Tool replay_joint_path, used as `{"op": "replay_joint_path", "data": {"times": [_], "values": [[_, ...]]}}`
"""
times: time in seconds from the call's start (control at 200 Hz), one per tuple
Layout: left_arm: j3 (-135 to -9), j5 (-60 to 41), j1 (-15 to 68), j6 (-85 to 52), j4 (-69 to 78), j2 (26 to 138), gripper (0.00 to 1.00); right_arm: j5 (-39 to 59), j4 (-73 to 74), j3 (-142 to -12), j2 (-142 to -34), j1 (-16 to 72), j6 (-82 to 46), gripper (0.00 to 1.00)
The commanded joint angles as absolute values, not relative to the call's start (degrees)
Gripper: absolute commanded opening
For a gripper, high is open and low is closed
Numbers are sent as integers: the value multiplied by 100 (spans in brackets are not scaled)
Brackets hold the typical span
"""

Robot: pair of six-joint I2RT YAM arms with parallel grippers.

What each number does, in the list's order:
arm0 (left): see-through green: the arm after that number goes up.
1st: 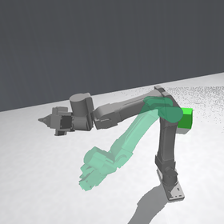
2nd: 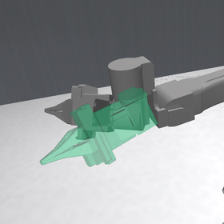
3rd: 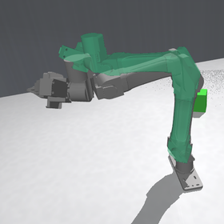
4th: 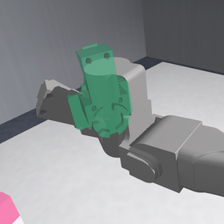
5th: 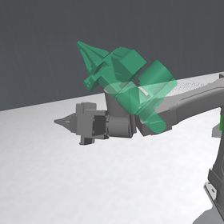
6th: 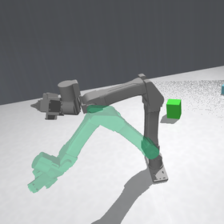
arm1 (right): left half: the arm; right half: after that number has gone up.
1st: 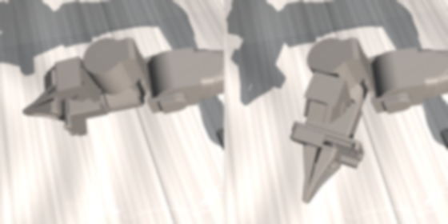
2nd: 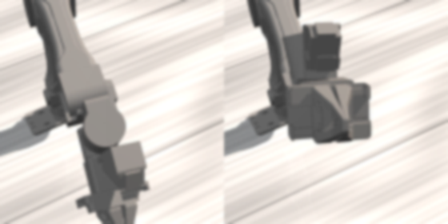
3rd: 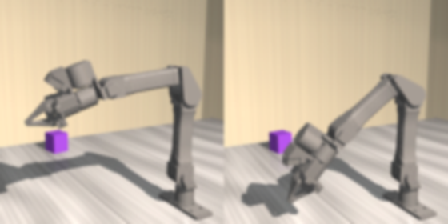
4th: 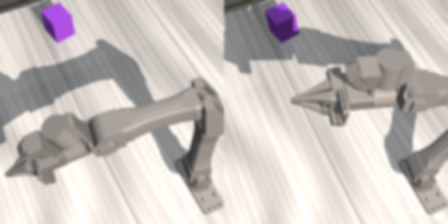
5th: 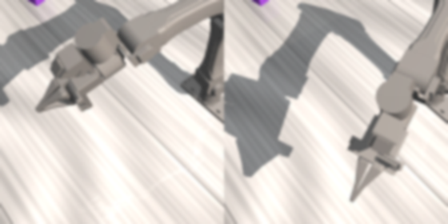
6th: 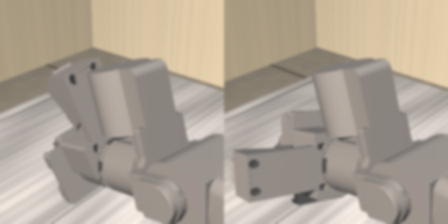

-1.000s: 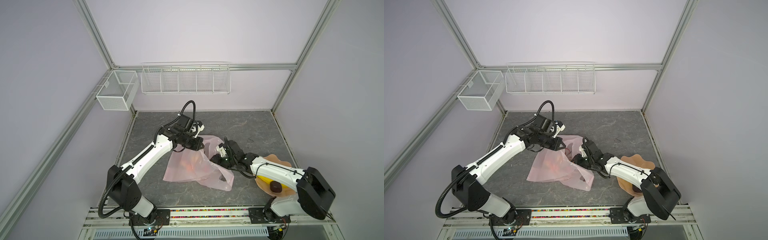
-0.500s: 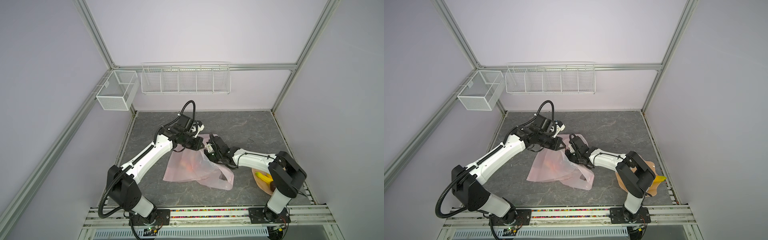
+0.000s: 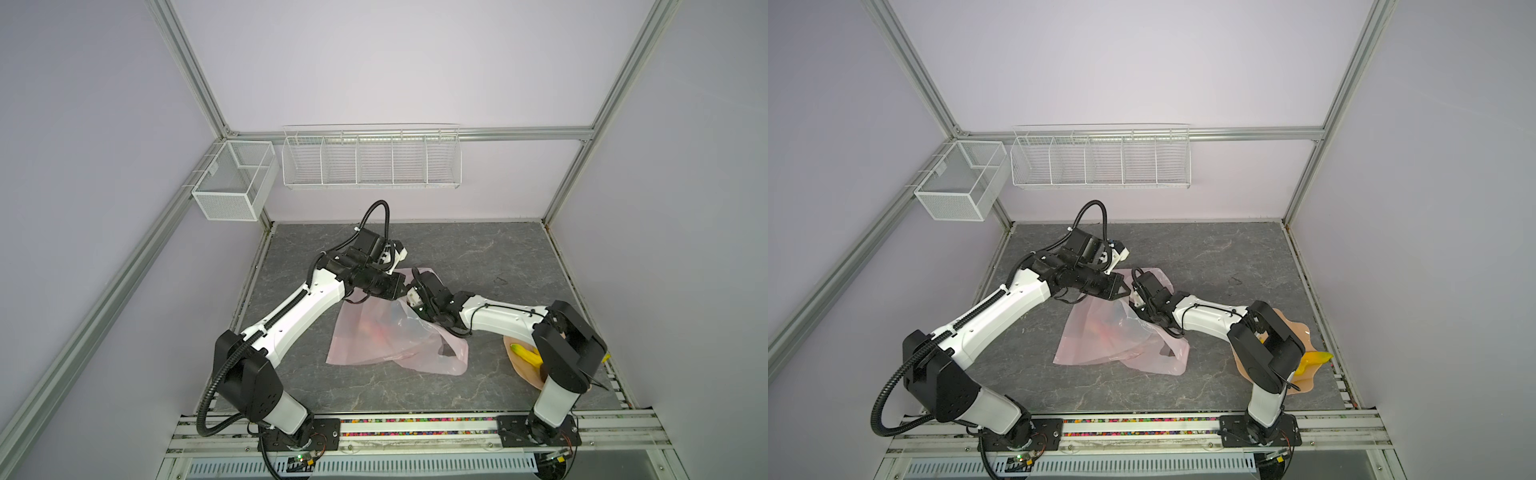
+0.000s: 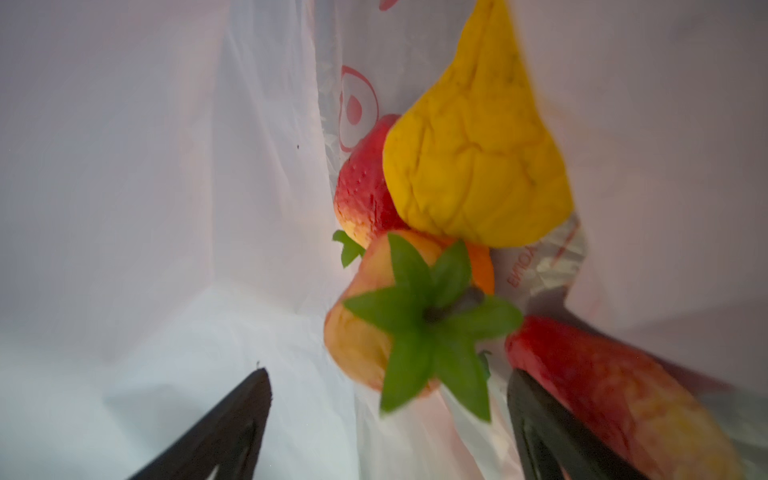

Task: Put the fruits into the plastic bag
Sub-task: 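Lower the red strawberry into the bag opening and open the right gripper, then withdraw the right gripper from the bag back over the bowl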

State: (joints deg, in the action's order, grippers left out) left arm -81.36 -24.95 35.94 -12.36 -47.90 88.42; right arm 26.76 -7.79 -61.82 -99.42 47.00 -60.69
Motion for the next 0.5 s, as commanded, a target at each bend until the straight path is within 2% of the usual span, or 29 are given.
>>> {"op": "replay_joint_path", "data": {"times": [0.0, 0.295, 0.495], "values": [[-8040, -2448, 3528, -1166, -4821, 8746, 0, 2620, -1284, -6007, -9458, 4672, -6018, 93], [-8005, -2509, 3482, -1125, -4790, 8771, 0, 2355, -2113, -5974, -8977, 4566, -5842, 95], [-7981, -2516, 3479, -1064, -4816, 8745, 0, 1843, -3210, -5932, -8342, 4377, -5673, 97]]}}
